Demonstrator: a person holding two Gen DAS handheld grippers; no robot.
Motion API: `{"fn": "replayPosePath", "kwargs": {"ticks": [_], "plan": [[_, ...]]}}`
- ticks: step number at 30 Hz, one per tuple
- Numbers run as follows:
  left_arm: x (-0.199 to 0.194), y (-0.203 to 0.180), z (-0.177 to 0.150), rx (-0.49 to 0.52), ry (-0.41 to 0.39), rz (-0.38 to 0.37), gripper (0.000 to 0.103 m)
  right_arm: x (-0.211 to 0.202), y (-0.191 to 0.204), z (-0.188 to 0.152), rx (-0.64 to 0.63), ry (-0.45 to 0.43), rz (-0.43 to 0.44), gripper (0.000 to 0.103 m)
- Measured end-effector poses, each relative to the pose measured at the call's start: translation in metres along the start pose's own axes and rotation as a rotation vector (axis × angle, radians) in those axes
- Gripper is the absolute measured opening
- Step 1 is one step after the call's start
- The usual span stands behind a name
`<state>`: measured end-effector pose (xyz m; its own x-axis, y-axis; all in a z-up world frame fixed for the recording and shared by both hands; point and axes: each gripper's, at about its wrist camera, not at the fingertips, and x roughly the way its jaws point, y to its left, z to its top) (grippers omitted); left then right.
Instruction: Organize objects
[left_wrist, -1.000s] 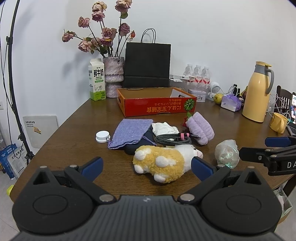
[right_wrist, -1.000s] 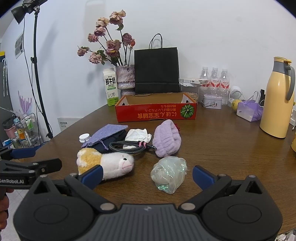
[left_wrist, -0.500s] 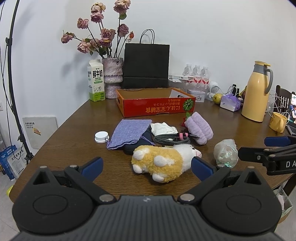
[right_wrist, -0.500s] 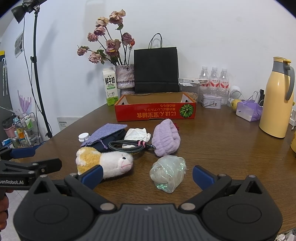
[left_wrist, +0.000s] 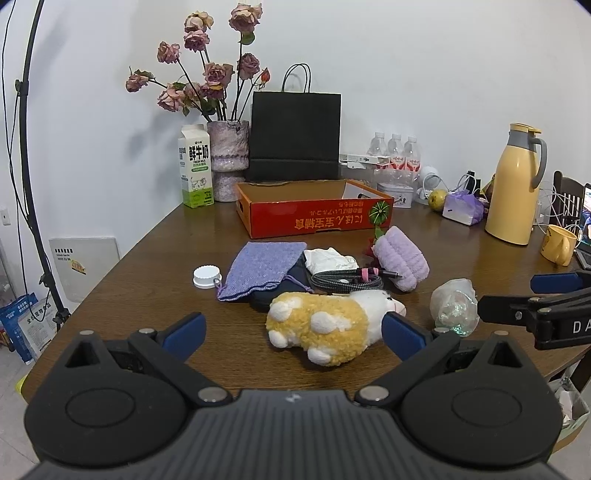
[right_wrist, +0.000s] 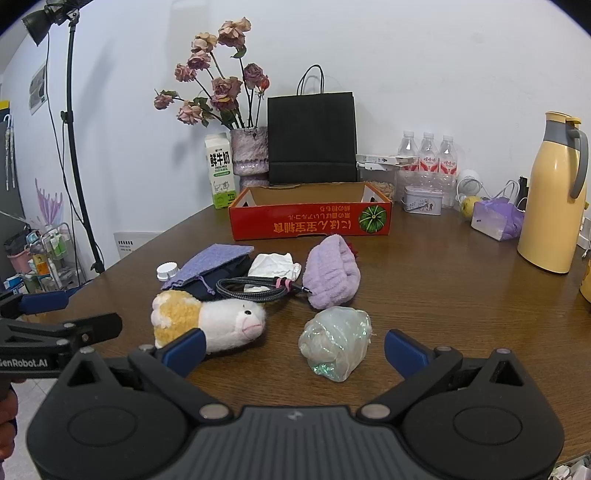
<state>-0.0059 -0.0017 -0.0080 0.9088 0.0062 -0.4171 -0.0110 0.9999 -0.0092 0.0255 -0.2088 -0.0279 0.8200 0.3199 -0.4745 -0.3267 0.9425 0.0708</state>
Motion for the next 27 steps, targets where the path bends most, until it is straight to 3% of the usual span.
{"fn": "replayPosePath", "kwargs": {"ticks": [27], "plan": [[-0.0005, -0.0007, -0.0019, 0.002, 0.0, 0.0, 0.103, 0.0007, 0.0, -0.0017, 0.0, 0.002, -0.001, 0.103]]}}
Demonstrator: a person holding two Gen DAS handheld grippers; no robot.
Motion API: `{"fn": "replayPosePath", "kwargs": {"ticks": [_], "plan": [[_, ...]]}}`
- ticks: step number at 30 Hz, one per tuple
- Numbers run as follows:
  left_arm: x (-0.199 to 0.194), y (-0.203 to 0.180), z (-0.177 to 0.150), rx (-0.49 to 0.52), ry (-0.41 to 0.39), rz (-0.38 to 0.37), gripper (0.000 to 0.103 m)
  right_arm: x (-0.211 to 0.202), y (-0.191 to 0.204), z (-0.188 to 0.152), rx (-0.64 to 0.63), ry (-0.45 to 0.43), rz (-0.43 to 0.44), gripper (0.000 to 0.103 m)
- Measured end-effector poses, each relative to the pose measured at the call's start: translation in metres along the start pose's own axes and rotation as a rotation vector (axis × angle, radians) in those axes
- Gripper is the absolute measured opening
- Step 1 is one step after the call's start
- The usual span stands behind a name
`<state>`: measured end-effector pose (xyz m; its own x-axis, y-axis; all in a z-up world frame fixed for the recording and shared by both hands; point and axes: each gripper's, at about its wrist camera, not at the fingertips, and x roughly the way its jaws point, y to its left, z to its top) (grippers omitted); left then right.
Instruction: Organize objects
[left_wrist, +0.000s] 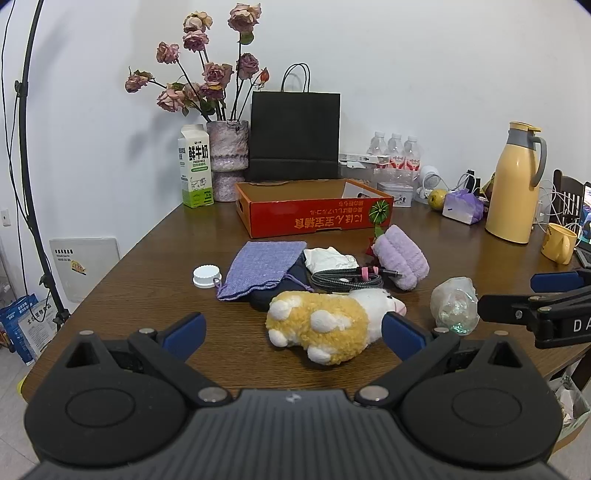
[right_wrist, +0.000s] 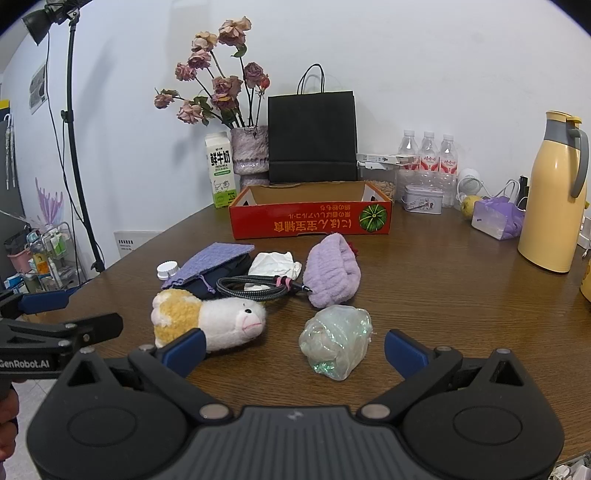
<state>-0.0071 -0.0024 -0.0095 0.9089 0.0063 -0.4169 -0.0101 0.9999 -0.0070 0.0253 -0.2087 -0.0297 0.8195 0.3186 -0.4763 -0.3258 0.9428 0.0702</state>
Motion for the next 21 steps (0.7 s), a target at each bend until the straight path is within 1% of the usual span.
{"fn": "replayPosePath", "kwargs": {"ticks": [14, 19, 21], "plan": [[-0.0002, -0.0004, -0.0017, -0.003, 0.004, 0.002, 0.103, 0.0005, -0.0002, 0.0006, 0.0, 0.002, 0.0, 0.103], [-0.0001, -0.0003, -0.0019, -0.001, 0.003, -0.002, 0.103, 0.0002, -0.0005, -0.0014, 0.001, 0.002, 0.0, 0.103], [0.0004, 0.0, -0.0019, 0.001, 0.002, -0.003, 0.103, 0.0024, -0.001, -0.0075, 0.001, 0.004, 0.0, 0.103]]}}
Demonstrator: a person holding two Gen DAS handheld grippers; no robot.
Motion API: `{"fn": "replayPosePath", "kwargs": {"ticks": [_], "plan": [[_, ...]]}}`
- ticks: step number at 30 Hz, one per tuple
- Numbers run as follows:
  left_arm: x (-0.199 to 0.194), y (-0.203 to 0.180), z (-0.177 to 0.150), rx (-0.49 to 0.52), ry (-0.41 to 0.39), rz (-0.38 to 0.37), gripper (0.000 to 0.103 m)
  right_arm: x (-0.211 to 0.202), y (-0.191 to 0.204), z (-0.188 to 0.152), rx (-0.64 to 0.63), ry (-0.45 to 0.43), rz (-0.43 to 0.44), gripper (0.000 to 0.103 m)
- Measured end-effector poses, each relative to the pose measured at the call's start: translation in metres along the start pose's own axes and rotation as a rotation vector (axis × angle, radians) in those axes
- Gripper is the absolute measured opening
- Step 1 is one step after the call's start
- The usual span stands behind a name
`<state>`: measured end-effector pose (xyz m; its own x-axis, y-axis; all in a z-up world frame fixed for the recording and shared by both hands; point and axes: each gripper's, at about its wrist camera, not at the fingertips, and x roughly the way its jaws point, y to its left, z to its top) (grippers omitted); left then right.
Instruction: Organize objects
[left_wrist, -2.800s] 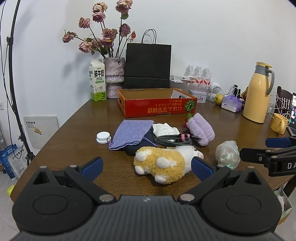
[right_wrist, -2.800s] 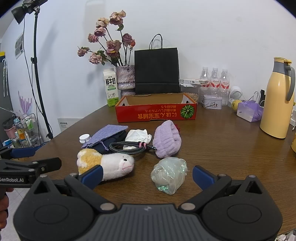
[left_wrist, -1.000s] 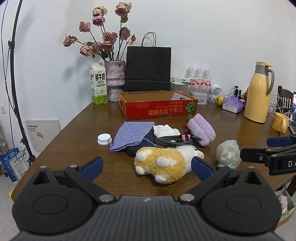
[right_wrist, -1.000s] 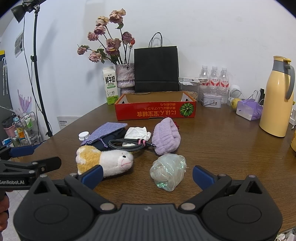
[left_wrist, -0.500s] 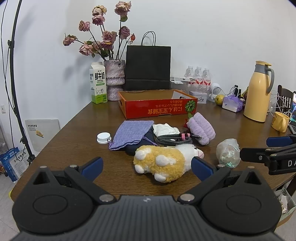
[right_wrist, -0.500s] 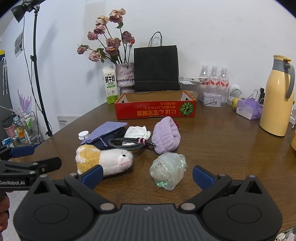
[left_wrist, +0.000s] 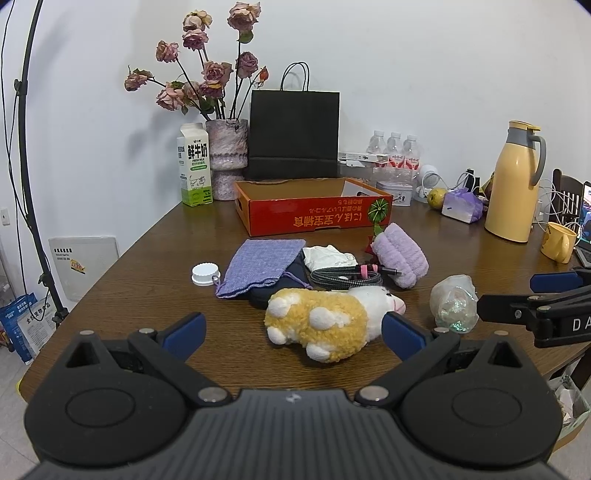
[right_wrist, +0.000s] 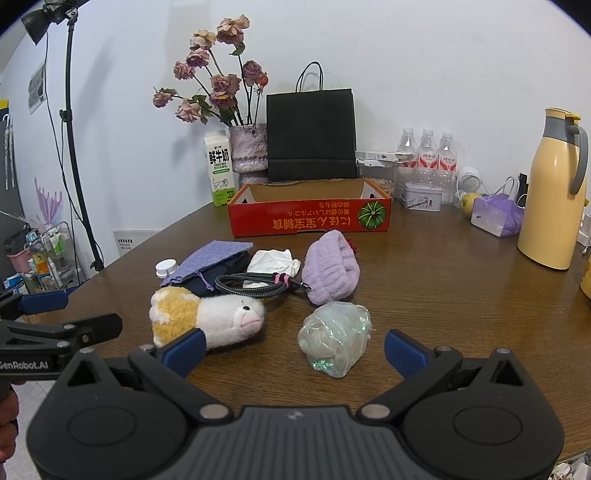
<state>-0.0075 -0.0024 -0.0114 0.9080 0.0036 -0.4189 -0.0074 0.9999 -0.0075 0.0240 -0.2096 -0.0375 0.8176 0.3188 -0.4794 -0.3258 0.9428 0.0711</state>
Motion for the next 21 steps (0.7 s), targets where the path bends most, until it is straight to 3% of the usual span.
{"fn": "replayPosePath", "kwargs": {"ticks": [21], "plan": [[0.021, 0.0, 0.0, 0.014, 0.008, 0.004, 0.103, 0.019, -0.01, -0.003, 0.014, 0.026, -0.016, 0.103]]}}
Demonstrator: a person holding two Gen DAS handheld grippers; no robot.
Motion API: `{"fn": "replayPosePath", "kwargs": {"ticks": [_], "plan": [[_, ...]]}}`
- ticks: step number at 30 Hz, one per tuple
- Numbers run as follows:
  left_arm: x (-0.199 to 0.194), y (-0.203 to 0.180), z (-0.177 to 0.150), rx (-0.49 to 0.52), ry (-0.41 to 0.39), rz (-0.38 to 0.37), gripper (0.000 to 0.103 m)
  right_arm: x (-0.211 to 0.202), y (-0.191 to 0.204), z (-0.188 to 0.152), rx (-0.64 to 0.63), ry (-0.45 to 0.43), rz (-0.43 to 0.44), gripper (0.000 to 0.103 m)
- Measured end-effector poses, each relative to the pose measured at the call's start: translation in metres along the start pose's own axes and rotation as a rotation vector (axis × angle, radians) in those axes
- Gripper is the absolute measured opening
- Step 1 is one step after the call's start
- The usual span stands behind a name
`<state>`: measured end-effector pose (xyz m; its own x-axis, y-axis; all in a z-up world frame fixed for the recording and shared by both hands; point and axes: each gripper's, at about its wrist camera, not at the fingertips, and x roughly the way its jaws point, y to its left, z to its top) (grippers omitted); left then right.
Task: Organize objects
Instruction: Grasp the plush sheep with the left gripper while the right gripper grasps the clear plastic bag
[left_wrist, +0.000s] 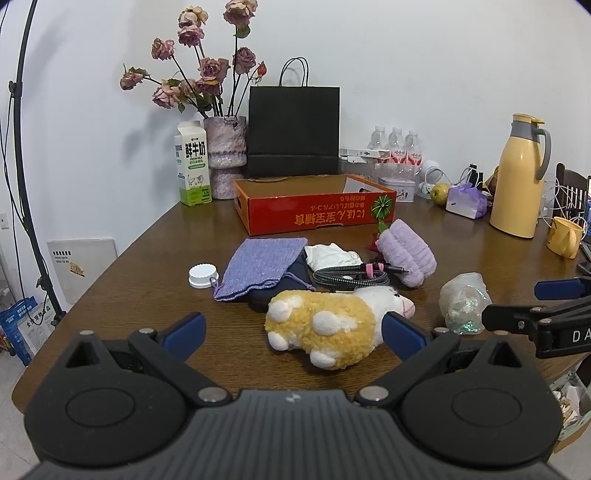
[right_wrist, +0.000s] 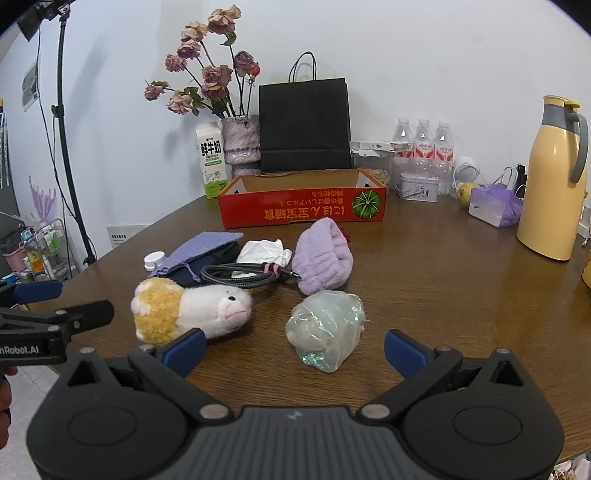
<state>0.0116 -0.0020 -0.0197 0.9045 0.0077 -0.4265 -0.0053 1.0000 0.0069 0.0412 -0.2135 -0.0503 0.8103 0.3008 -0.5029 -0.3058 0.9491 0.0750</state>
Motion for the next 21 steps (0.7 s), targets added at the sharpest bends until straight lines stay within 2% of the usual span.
{"fn": "replayPosePath", "kwargs": {"ticks": [21], "plan": [[0.049, 0.001, 0.003, 0.008, 0.036, -0.011, 0.103, 0.043, -0.025, 0.001, 0.02, 0.034, -0.042, 0.103]]}}
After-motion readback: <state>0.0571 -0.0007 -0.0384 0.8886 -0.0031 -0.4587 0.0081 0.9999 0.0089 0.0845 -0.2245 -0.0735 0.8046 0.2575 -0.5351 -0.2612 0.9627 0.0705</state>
